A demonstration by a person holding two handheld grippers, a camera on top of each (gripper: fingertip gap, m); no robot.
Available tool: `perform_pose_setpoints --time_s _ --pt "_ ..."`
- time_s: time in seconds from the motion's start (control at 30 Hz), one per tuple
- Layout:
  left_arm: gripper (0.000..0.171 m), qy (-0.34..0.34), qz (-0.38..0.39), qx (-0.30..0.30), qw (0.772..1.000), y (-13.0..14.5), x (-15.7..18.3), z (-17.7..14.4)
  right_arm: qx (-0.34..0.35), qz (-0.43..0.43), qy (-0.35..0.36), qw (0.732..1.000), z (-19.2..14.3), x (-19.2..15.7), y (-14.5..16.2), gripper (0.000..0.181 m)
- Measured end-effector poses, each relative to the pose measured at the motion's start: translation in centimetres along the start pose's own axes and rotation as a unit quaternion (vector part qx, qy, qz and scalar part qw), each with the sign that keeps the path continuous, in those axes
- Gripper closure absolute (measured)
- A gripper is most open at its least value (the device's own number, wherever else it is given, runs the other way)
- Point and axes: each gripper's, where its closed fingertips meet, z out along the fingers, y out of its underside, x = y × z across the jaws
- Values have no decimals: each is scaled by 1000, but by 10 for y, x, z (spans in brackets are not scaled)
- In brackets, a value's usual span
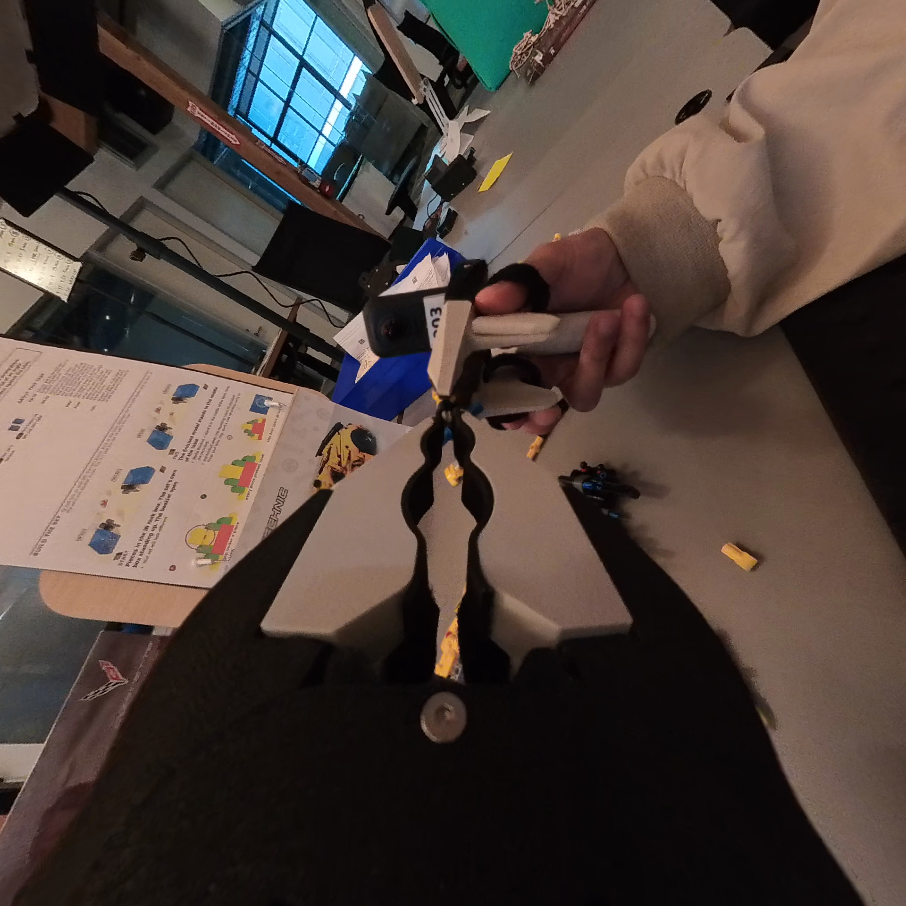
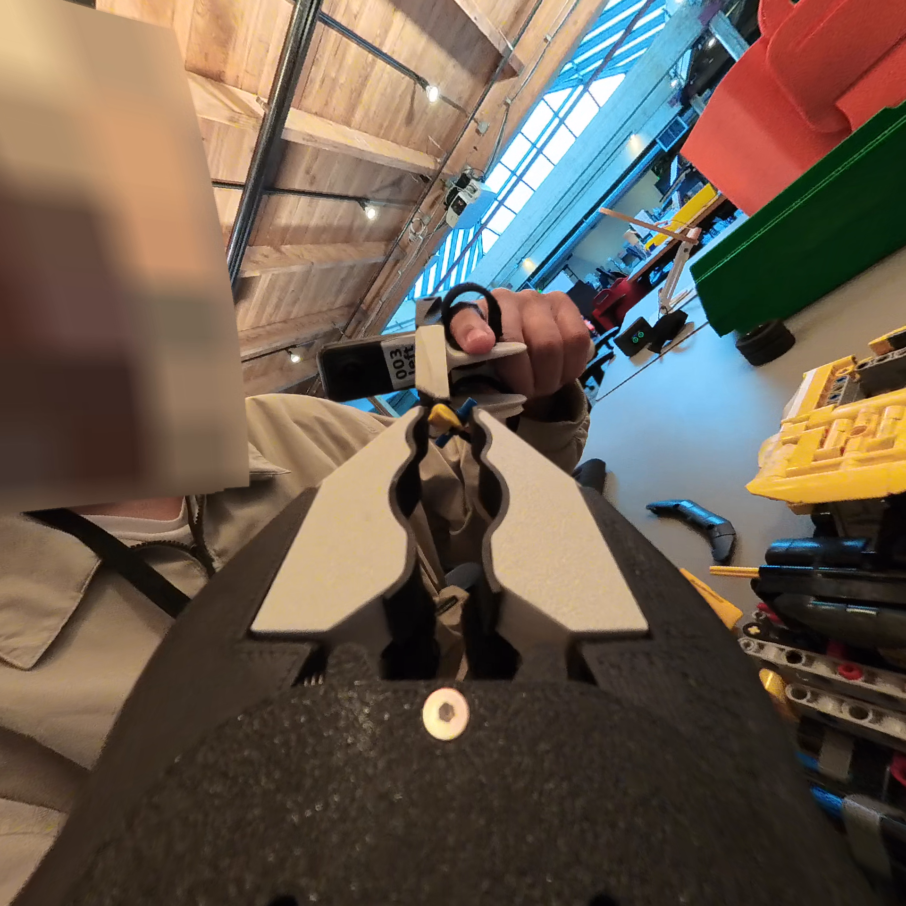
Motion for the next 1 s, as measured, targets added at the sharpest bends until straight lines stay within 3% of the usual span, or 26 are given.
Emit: perform_pose_setpoints --time_s 0.37,0.5,0.7,0.77,0.8,0.9,1.0 --pt "169 -21 68 -32 997 4 2 1 11 -8 13 1000 2 6 -1 169" --pt "169 -39 56 -37 997 5 -4 1 32 -31 17 999 2 6 -8 171" --pt "169 -60 -36 1 998 8 -12 -4 52 -42 19 998 -1 5 -16 176" --pt "169 -88 -92 46 991 3 -27 -27 203 -8 -20 979 -57 -6 -63 177" --pt "170 -102 -116 49 987 6 -37 -39 229 -27 20 973 -81 -4 -72 177" --pt "170 -118 -168 60 977 19 -43 -53 164 -80 54 982 -68 -12 -63 176" --pt "169 -103 -222 64 968 27 -35 -41 120 -82 67 987 -51 -3 -49 177"
